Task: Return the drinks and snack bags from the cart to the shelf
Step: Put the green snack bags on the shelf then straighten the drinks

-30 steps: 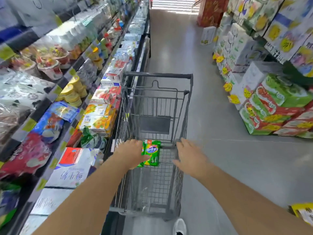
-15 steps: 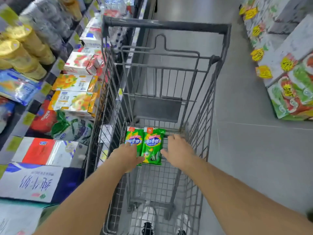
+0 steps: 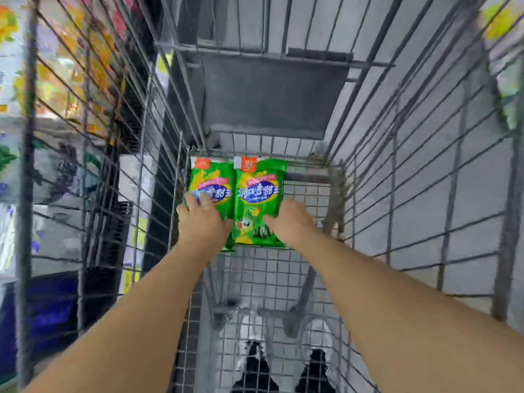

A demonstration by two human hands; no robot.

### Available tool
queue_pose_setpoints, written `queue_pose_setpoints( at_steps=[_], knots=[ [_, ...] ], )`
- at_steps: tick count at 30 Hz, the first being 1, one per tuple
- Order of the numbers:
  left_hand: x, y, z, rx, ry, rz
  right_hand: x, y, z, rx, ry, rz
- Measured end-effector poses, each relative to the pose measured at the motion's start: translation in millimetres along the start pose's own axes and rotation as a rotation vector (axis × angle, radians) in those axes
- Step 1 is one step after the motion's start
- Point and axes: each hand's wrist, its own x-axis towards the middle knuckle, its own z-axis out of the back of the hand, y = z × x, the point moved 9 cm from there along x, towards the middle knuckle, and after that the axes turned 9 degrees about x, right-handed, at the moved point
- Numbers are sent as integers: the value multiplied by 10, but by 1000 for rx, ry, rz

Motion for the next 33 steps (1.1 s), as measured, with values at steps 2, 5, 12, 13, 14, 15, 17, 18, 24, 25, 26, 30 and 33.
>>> queue_pose_setpoints(
  at_steps=[2,5,12,13,14,15,17,18,24,25,26,30,33],
  knots=[
    [53,36,-75,-31,24,55,119,-16,-79,41,-14,-23],
    [34,-4,-103,-162,103,131,202,-7,-122,85,-34,-61],
    [41,-65,-144,-550,112,185,270,-222,158,-29,-89,-129],
    [66,-59,-189,-611,136,215,293,-252,159,-25,-74,-129],
    [89,-54,-240,-678,160,245,308,-268,152,-18,-58,-131],
    [104,-53,-275,-729,177,271,325,-286,144,1,-51,-134],
    [124,-16,-306,-795,174,309,332,-316,143,114,-60,-160],
    [122,12,-319,-832,176,329,339,-331,142,189,-68,-178],
    [51,16,-426,-1056,270,392,325,-449,105,583,-47,-299],
    [16,17,-441,-1105,291,414,311,-463,94,606,-33,-317],
    [-22,20,-465,-1148,319,439,292,-464,75,611,-13,-333],
    [-100,-41,-490,-1203,348,430,235,-472,17,509,4,-303],
    [-134,-35,-357,-1138,261,426,160,-433,61,514,-46,-254]
  ],
)
